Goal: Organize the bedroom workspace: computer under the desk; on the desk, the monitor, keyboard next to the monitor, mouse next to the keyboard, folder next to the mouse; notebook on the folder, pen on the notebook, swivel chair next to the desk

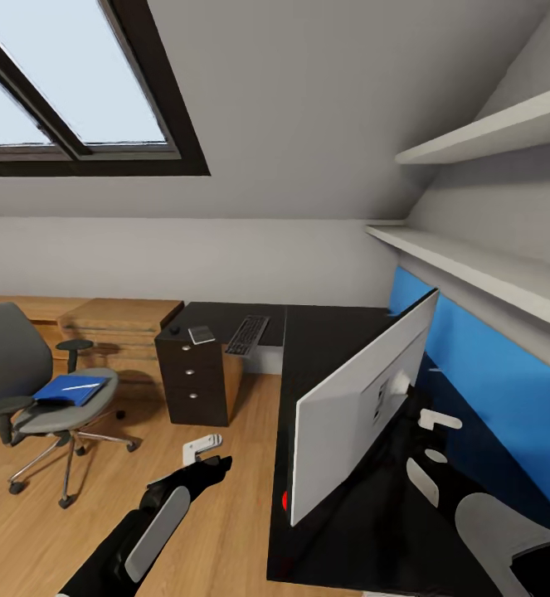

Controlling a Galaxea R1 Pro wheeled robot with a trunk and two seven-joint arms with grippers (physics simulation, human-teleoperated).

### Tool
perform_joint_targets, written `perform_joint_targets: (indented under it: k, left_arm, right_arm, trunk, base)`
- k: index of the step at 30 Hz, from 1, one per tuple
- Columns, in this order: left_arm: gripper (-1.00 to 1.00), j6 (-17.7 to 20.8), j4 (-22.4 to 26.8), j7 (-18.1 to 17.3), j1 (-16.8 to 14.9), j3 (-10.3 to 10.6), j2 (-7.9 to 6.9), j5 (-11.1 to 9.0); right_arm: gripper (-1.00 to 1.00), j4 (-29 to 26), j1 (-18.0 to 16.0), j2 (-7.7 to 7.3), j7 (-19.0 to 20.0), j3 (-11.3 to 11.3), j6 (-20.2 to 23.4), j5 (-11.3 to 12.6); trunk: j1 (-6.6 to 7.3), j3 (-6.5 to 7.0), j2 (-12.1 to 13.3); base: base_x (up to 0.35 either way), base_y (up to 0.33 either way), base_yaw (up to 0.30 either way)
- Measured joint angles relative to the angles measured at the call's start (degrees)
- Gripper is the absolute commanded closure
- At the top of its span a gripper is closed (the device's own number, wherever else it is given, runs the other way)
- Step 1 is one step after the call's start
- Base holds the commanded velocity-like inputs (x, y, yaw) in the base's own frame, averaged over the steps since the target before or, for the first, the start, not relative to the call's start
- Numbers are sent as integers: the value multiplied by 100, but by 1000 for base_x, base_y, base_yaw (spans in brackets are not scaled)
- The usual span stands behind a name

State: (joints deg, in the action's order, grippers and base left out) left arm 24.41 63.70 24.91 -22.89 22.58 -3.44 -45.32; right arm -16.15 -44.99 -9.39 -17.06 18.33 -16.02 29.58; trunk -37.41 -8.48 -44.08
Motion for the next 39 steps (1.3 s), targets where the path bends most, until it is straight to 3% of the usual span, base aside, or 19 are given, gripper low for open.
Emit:
perform_joint_targets:
  k: [8,31,39]
  left_arm:
    - [-100,0,0,1,0,0,0,0]
    - [-100,1,2,1,1,-1,-1,-1]
    - [-100,1,2,2,1,-1,0,1]
  right_arm:
    - [100,1,0,1,0,11,0,4]
    - [100,1,-1,3,11,21,13,-11]
    - [100,2,0,4,11,19,9,-3]
  trunk:
    - [0,14,0]
    - [0,15,0]
    - [3,15,-1]
  base:
    - [0,-2,-182]
    - [3,0,-17]
    - [210,0,0]
